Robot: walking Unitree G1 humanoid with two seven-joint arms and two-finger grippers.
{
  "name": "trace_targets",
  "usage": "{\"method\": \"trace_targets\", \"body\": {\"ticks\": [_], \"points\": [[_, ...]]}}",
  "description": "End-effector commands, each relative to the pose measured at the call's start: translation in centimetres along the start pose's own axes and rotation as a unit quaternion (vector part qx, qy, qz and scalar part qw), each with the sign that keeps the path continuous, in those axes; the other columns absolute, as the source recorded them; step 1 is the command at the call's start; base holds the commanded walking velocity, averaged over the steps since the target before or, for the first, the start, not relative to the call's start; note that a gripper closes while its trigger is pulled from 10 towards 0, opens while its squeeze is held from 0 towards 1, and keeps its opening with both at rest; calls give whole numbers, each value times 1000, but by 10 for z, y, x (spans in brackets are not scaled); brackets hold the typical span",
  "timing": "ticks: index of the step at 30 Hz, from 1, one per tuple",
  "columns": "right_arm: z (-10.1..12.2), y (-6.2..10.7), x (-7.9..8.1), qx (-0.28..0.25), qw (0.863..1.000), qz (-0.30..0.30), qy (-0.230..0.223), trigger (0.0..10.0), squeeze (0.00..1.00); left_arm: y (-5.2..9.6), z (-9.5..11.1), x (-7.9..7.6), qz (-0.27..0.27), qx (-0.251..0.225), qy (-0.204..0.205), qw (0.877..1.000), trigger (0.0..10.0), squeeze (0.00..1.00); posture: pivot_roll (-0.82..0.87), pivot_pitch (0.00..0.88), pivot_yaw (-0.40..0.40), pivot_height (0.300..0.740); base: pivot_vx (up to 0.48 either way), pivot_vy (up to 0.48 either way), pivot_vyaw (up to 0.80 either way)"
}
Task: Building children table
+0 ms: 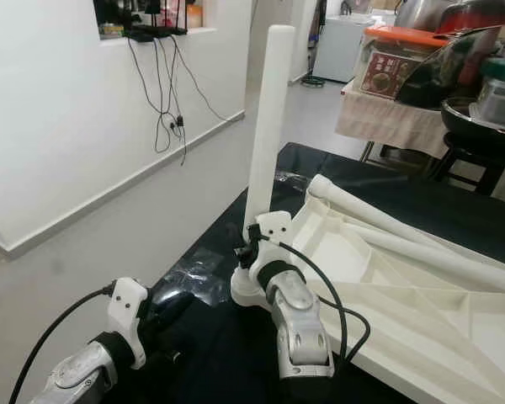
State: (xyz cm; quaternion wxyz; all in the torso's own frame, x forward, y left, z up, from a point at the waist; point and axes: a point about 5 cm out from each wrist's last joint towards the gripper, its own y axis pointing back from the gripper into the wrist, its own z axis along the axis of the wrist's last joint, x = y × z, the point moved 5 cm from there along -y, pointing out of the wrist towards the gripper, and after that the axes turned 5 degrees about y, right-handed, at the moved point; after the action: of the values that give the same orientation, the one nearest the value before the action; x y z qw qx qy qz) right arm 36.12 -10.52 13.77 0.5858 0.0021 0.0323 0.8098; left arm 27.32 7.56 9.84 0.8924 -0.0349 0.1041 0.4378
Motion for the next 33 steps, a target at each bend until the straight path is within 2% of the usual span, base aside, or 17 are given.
{"method": "trace_targets", "body": {"ticks": [1,2,4,6,7,8,9,10,12,14,16,21,22,23,24,30,33], "points": [[-21,2,-7,39,999,-9,-14,10000,773,-1,-3,-1,-1,8,-1,1000,10000,0,22,0,-66,740,0,0,0],[-10,-7,8,23,998,50,-27,10000,1000,-1,-2,-1,0,7,-2,1000,10000,0,20,0,-66,740,0,0,0],[25,-12,34,-25,986,163,-30,10000,1000,-2,-3,-1,0,7,-2,1000,10000,0,21,0,-65,740,0,0,0],[39,-9,42,-47,975,217,-18,10000,1000,-3,-3,-1,-1,7,0,1000,10000,0,21,0,-65,740,0,0,0],[49,-4,48,-66,959,275,1,10000,255,-4,-3,-2,-2,7,1,1000,10000,0,25,0,-68,740,0,0,0],[55,1,51,-78,937,340,21,10000,0,-4,-3,-2,-3,7,1,1000,10000,0,26,0,-69,740,0,0,0],[55,1,51,-78,937,340,21,10000,0,-4,-3,-2,-3,7,1,1000,10000,0,26,0,-69,740,0,0,0],[58,6,52,-83,921,380,34,10000,0,-5,-4,-2,-3,7,2,1000,10000,0,26,0,-69,740,0,0,0],[58,6,52,-83,921,380,34,10000,0,-5,-4,-2,-3,7,2,1000,10000,0,26,0,-69,740,0,0,0],[54,9,49,-69,889,451,40,10000,0,-6,-4,-3,-3,7,2,1000,10000,0,39,0,-77,740,0,0,0],[51,6,44,-51,872,486,32,10000,0,-6,-4,-3,-3,6,2,1000,10000,0,39,0,-77,740,0,0,0],[49,-1,39,-39,871,490,14,9333,0,-7,-4,-4,-2,6,1,1000,10000,0,49,0,-81,740,0,0,0],[47,-3,37,-33,870,492,10,3176,0,-7,-4,-4,-2,6,1,1000,10000,0,49,0,-81,740,0,0,0],[47,-3,37,-33,870,492,10,3176,0,-7,-4,-4,-2,6,1,1000,10000,0,49,0,-81,740,0,0,0],[45,-2,36,-27,864,503,1,0,0,-7,-4,-4,-2,6,1,1000,10000,0,51,0,-80,740,0,0,0],[39,2,33,-24,860,509,-8,0,0,-8,-3,-5,-3,5,3,1000,10000,0,46,0,-77,740,0,0,0],[34,7,25,-32,870,492,-2,0,0,-8,-3,-7,-4,4,4,1000,10000,0,43,0,-76,740,0,0,0]]}}
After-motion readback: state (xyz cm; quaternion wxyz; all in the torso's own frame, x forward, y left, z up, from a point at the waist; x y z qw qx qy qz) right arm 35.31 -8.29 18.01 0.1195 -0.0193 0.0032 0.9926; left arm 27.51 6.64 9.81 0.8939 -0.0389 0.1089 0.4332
